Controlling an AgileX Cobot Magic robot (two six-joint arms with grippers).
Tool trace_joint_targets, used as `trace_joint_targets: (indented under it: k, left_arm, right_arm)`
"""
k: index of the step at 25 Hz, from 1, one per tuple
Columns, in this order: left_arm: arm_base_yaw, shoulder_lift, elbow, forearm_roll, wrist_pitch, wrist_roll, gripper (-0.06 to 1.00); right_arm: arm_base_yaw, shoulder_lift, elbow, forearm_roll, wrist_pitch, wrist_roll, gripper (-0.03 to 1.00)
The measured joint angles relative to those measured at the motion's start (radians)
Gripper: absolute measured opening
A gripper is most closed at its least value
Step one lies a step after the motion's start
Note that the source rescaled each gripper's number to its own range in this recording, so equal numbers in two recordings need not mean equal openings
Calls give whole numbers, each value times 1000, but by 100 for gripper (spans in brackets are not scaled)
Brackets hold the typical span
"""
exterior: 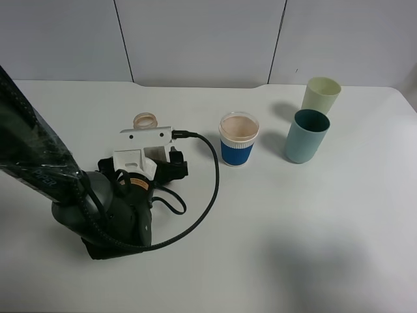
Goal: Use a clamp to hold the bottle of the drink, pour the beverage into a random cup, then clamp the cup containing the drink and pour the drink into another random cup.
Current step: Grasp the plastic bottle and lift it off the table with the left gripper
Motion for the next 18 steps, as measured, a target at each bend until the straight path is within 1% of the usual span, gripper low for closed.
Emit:
trace_joint_targets:
  k: [6,7,8,9,10,11,12,14,18]
  left_arm:
    - [0,0,0,-3,-5,19,100]
    - [0,0,0,-3,-5,23,98]
    - [0,0,0,-3,-5,31,89]
    - [0,0,0,-3,-5,38,76]
    - [0,0,0,-3,-5,41,59]
    - [0,0,0,-2,-5,43,32]
    - [0,0,0,-1,-5,45,0]
    - [0,0,1,-2,-5,45,5]
    - [0,0,1,10,-5,49,5]
  right_arm:
    - [0,0,0,0,0,0,100]
    - [0,0,0,0,0,0,100]
    - [0,0,0,0,0,0,100]
    - [0,0,0,0,0,0,100]
    - [0,0,0,0,0,0,100]
    - [0,0,0,0,0,0,100]
    - [0,0,0,0,0,0,100]
    - [0,0,0,0,0,0,100]
    - [0,0,0,0,0,0,100]
